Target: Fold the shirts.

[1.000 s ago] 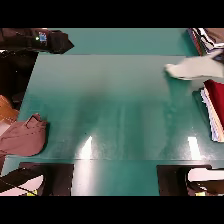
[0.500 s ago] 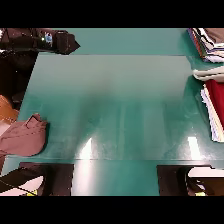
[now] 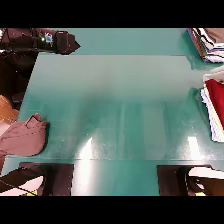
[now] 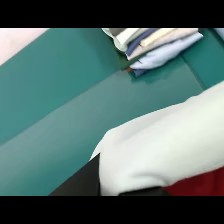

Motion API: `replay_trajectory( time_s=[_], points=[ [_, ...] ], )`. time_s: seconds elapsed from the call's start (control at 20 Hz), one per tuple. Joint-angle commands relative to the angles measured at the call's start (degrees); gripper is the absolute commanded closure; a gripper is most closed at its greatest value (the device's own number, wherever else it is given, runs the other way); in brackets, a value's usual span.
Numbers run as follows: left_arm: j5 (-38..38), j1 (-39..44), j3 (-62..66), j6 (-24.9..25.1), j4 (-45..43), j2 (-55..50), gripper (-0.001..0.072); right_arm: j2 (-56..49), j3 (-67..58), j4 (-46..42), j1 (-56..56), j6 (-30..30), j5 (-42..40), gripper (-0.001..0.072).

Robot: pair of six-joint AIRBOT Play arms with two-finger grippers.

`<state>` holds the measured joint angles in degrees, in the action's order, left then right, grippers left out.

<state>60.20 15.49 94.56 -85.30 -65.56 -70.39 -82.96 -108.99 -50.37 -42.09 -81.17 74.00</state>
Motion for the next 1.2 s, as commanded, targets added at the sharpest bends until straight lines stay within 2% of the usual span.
replay_trajectory(
  time_s=[0.0, 0.35, 0.4, 0.45, 0.5, 0.6, 0.7, 0.85, 1.0, 1.15],
  points=[
    [0.0, 0.0, 0.0, 0.3, 0.0, 0.0, 0.0679, 5.1, 7.3, -5.3, -4.0, 0.0, 2.7, 0.0696],
    [0.0, 0.0, 0.0, 0.4, -0.3, 0.0, 0.0679, 16.7, 29.3, -22.3, -13.2, 0.2, 6.8, 0.0687],
    [0.1, 0.0, 0.0, 0.7, -0.4, 0.0, 0.0679, 18.1, 32.6, -23.4, -14.4, 0.2, 6.8, 0.0575],
    [0.3, 0.0, 0.0, 1.5, -0.4, 0.0, 0.0679, 19.2, 35.5, -23.9, -15.6, 0.2, 6.8, 0.0374],
    [0.5, 0.0, 0.0, 1.7, -0.4, 0.0, 0.0679, 20.1, 38.1, -24.7, -16.8, 0.2, 6.7, 0.0243],
    [0.5, 0.0, 0.0, 1.7, -0.4, 0.0, 0.0679, 21.2, 41.2, -24.6, -18.9, 0.2, 7.0, 0.0145],
    [0.5, 0.0, 0.0, 1.7, -0.4, 0.0, 0.0679, 22.1, 41.8, -23.2, -19.1, 0.2, 6.7, 0.0135],
    [0.6, 0.0, 0.0, 1.7, -0.3, 0.0, 0.0679, 22.9, 39.2, -16.2, -14.5, 0.2, 4.1, 0.0136],
    [0.8, 0.0, 0.0, 1.7, -0.4, 0.0, 0.0679, 22.6, 34.2, -8.7, -2.6, 0.2, 4.1, 0.0137],
    [1.0, 0.0, 0.0, 1.7, -0.4, 0.0, 0.0679, 22.6, 30.1, -7.8, 13.8, 0.2, 2.1, 0.0137]
  ],
)
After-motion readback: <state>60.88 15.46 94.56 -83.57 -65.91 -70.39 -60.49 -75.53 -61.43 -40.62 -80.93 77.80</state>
